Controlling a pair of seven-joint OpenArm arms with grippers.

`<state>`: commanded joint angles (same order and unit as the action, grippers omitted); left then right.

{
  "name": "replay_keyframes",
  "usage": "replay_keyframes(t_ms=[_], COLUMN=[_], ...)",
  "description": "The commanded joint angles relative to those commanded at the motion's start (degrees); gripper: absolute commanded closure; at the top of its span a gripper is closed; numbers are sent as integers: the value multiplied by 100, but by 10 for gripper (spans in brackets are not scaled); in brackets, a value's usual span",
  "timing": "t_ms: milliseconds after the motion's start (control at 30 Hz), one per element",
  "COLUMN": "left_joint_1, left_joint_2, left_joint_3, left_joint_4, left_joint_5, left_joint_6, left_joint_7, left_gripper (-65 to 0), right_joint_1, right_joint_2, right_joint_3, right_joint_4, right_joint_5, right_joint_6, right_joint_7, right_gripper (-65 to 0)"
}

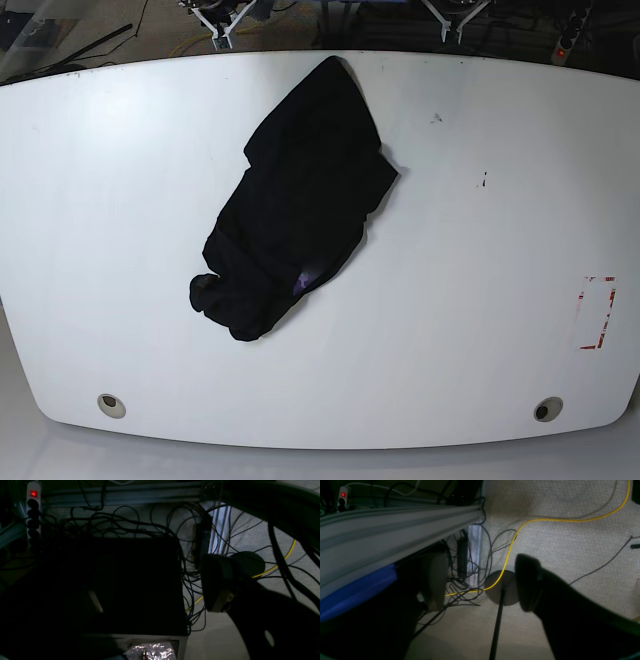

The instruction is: Fold the T-shirt properly

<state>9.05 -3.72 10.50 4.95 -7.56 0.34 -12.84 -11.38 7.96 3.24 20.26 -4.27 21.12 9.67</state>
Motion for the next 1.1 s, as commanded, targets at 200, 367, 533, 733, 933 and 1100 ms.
replay_keyframes(t_ms=[200,367,533,733,933,1100], left_joint_1=[-100,-100,-100,-56,392,999], left_joint_2=[-2,-2,-2,-10,-37,-186], left_joint_3=[18,27,27,27,9,-9], left_joint_4=[-192,-192,-192,-183,371,1311], left_joint_5=[48,48,48,48,48,22], left_joint_6=[76,76,76,76,76,85], left_joint_7=[-48,-48,-48,-57,-311,-311], left_gripper=[-476,-476,-476,-472,-472,-472], right_joint_1=[35,35,35,-27,-440,-994], right_joint_2=[-237,-264,-264,-246,-228,-237], right_joint_3=[-65,-65,-65,-30,-21,-21], right_joint_4=[-114,-114,-105,-88,387,1099], right_joint_5=[10,10,10,45,62,71], right_joint_6=[38,38,38,38,38,38], right_joint_7=[-30,-30,-30,-30,-21,-48], right_gripper=[-409,-409,-404,-401,-401,-401])
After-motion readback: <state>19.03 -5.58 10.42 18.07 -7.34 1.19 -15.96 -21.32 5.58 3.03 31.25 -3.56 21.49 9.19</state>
